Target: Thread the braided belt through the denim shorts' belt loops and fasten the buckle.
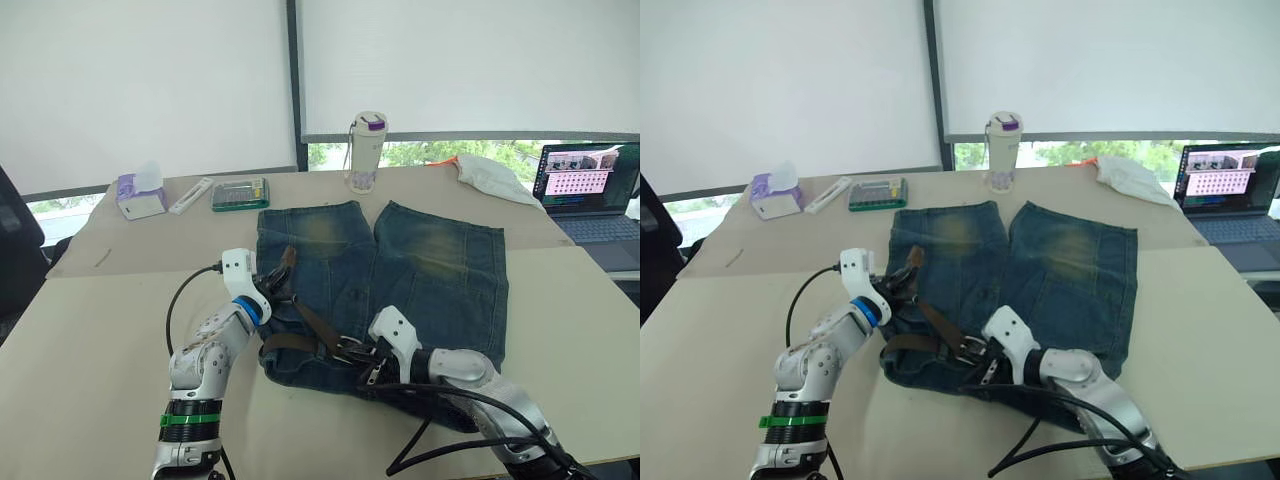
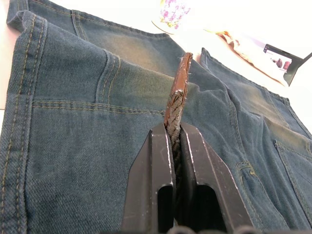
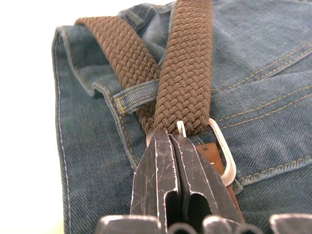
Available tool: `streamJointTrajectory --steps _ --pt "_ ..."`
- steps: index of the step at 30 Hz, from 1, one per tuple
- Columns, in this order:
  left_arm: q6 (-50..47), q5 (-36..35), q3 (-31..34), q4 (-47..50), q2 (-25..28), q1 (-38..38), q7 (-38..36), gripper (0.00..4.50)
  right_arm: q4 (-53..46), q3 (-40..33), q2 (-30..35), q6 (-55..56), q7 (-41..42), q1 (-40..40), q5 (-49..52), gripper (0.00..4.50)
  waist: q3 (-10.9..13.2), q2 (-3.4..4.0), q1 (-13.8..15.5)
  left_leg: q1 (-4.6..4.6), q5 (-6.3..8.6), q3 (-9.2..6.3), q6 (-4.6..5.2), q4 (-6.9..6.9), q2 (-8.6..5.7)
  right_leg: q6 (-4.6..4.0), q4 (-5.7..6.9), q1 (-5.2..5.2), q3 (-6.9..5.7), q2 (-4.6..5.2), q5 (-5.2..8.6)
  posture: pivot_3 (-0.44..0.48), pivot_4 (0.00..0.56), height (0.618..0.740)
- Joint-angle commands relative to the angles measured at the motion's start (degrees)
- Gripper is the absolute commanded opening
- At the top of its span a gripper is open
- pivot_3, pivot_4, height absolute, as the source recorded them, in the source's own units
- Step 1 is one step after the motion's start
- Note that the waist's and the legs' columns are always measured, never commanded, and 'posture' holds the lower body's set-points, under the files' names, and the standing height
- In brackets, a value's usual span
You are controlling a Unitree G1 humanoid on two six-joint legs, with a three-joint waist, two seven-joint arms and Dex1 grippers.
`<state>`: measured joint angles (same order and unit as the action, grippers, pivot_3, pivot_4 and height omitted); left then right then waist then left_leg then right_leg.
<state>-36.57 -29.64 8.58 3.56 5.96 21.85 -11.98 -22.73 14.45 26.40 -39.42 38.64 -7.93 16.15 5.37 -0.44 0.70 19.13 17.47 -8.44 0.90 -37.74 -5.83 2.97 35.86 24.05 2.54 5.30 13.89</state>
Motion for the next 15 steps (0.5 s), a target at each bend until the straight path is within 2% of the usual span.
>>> streamJointTrajectory --steps 1,6,12,15 --pt "1.3 -0.2 1.3 2.0 0.7 1.4 0.1 0.0 3.2 -2.0 -1.5 -4.7 -1.9 2.4 2.4 0.03 0.0 0.0 0.0 0.0 0.0 0.0 0.0 0.0 0.0 0.0 0.0 0.01 0.0 0.0 0.0 0.0 0.15 0.74" --pt "1.3 -0.1 1.3 1.9 0.8 1.4 0.0 0.0 2.2 -4.6 -3.0 -8.3 -4.1 3.4 5.2 0.03 0.0 0.01 0.0 0.0 0.0 -0.01 0.0 0.0 0.0 0.0 0.0 0.0 0.01 0.01 0.0 0.0 0.15 0.74" --pt "1.4 -0.2 1.5 1.9 0.8 1.4 -0.1 0.0 2.9 -4.2 -3.0 -9.9 -6.2 3.4 5.6 0.03 0.0 0.01 0.0 0.0 0.0 -0.01 0.0 0.0 -0.01 0.0 0.0 -0.01 0.0 0.01 0.0 0.0 0.15 0.74" --pt "1.5 -0.2 1.5 1.9 0.9 1.5 -0.2 0.0 3.7 -6.0 -5.4 -13.0 -8.1 2.8 8.2 0.03 0.0 -0.01 0.0 -0.01 0.0 -0.01 0.0 0.0 0.0 0.0 0.0 -0.01 0.0 0.0 0.0 0.0 0.15 0.74"
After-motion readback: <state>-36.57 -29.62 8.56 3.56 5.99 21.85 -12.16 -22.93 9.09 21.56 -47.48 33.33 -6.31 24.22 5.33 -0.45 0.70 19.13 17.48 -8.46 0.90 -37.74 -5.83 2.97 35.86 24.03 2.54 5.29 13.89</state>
